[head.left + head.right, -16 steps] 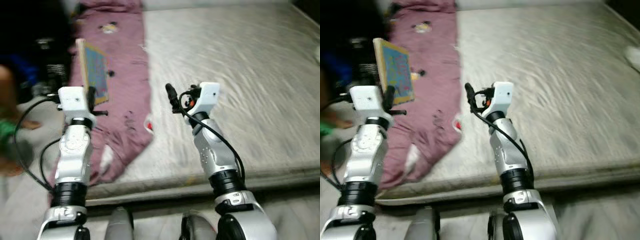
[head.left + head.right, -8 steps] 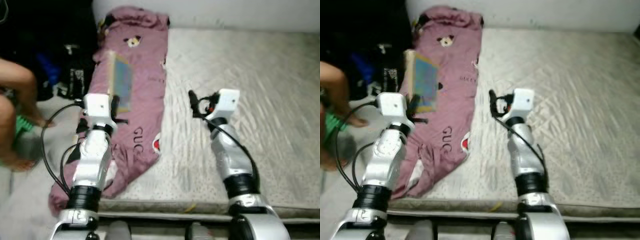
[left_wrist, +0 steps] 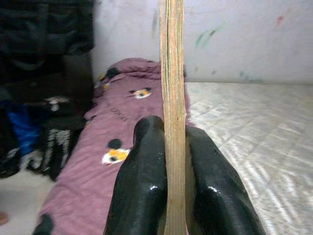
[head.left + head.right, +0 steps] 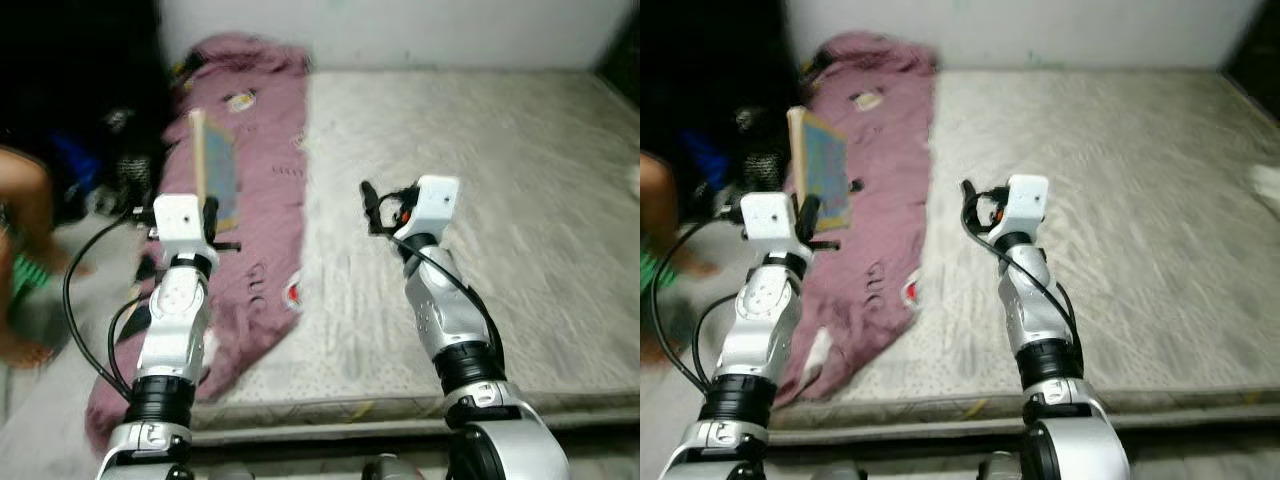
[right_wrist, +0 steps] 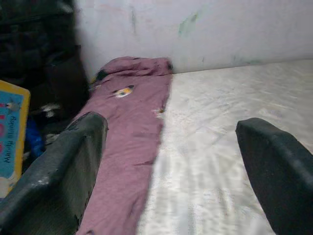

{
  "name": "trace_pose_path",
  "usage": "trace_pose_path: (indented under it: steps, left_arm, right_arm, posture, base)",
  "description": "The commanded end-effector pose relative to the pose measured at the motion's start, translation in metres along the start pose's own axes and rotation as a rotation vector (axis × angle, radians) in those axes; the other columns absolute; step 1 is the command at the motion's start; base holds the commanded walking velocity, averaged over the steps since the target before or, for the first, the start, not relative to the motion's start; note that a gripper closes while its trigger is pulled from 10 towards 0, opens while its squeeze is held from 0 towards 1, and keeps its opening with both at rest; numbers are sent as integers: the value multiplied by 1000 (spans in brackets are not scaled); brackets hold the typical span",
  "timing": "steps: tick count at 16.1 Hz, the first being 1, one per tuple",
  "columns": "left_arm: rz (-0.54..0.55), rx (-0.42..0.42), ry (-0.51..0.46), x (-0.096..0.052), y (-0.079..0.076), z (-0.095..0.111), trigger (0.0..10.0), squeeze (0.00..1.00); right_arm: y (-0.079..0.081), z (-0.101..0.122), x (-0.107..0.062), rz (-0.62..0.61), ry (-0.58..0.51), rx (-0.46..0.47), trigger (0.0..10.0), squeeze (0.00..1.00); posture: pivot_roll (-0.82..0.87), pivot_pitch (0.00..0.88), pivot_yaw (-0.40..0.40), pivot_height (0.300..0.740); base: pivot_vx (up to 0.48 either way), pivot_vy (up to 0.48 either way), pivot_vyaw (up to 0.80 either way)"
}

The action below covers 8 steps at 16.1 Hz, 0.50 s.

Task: Clean up the room

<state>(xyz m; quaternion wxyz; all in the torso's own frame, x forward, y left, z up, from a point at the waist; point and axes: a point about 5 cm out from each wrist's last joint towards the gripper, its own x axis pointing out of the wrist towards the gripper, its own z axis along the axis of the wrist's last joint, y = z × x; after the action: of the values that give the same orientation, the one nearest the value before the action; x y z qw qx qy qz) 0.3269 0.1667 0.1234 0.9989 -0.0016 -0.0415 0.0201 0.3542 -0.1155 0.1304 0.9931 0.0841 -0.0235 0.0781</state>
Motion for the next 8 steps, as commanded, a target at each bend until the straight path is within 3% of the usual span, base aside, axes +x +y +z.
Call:
trace_pose_path:
  steps: [1, 6, 8]
  left_arm:
    - [-1, 11, -56, 4, 1, 12, 10000, 0]
    - [-32, -13, -56, 4, -1, 11, 10000, 0]
    - [-36, -18, -58, 4, -1, 12, 10000, 0]
  right_arm:
    - [1, 2, 2, -6, -6, 1, 10000, 0]
    - [4, 2, 3, 8, -6, -12, 10000, 0]
    - [5, 2, 4, 16, -7, -17, 10000, 0]
  posture:
    - [-54, 0, 3, 740]
    - [-53, 0, -3, 740]
    - [-54, 0, -2, 740]
  base:
    - [0, 0, -800]
    - [0, -55, -525]
    - [0, -328, 0]
